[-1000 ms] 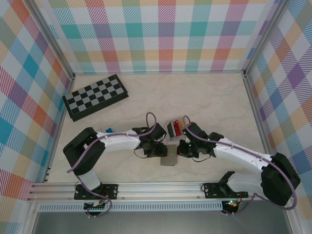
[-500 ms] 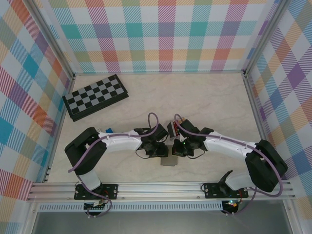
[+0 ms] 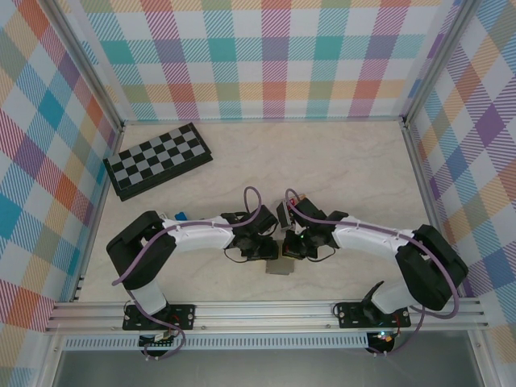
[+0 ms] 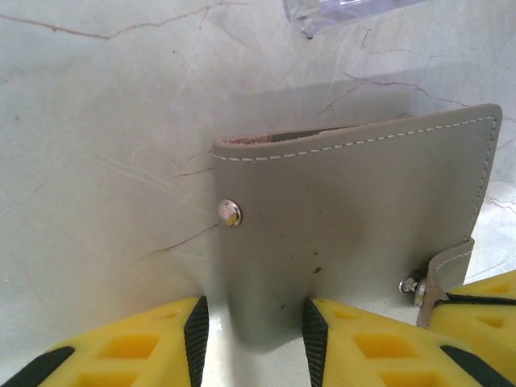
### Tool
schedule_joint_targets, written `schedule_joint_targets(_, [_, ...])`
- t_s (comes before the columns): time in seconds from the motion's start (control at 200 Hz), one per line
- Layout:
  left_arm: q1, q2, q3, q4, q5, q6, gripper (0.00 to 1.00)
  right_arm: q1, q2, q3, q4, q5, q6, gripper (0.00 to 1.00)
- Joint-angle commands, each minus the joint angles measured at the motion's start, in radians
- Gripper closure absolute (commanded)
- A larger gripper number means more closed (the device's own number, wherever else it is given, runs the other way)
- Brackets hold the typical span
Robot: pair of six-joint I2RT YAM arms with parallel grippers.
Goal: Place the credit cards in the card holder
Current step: Close the button on the card holder, then reset both arms
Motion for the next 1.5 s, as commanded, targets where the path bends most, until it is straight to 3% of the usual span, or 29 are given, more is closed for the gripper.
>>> schedule_joint_targets(0.0, [-0.024,0.013,-0.026,0.007,-0.014,-0.007,0.62,0.0,0.01,-0.004,0.006,-0.027,0.002,1.0])
schedule_joint_targets(0.585, [-0.024,0.002,-0.037,0.01,-0.024,-0.015,0.63,0.001,0.078,-0.07,0.056,-0.018,0.023,1.0])
schedule_joint_targets(0.745, [-0.025,-0.07,-0.068,0.039,-0.074,-0.03,0.61,0.001,-0.055,-0.025,0.031,0.012,-0.015,0.84])
schedule_joint_targets(0.885, [-0.025,-0.237,-0.102,0.018,-0.213,-0.025,0.53,-0.003,-0.247,0.048,-0.152,0.257,-0.083,0.56])
schedule_joint_targets(0.95, [-0.024,-0.33,-0.115,-0.033,-0.333,-0.007,0.45,-0.006,-0.317,0.089,-0.299,0.504,-0.088,0.38])
schedule_joint_targets(1.055, [-0.005,-0.496,-0.129,-0.156,-0.581,0.059,0.34,-0.024,-0.408,0.122,-0.435,0.91,-0.126,0.2])
schedule_joint_targets(1.125, [0.037,-0.614,-0.151,-0.223,-0.746,0.107,0.19,-0.063,-0.468,0.084,-0.379,1.099,-0.218,0.03])
schedule_joint_targets(1.185, [0.097,-0.717,-0.186,-0.259,-0.865,0.148,0.1,-0.134,-0.504,0.011,-0.224,1.136,-0.371,0.0])
schedule_joint_targets(1.205, [0.124,-0.753,-0.203,-0.258,-0.892,0.167,0.01,-0.163,-0.511,-0.009,-0.18,1.135,-0.407,0.0])
schedule_joint_targets(1.24, [0.181,-0.812,-0.241,-0.224,-0.905,0.232,0.0,-0.213,-0.518,-0.041,-0.099,1.133,-0.467,0.0])
schedule_joint_targets(1.35, [0.414,-0.946,-0.358,-0.096,-0.89,0.355,0.0,-0.362,-0.496,-0.164,0.179,1.017,-0.679,0.0])
schedule_joint_targets(1.4, [0.506,-0.972,-0.414,-0.004,-0.885,0.413,0.0,-0.423,-0.472,-0.194,0.254,0.979,-0.706,0.0])
schedule_joint_targets(1.495, [0.626,-0.962,-0.521,0.2,-0.884,0.461,0.0,-0.526,-0.418,-0.272,0.438,0.793,-0.735,0.0])
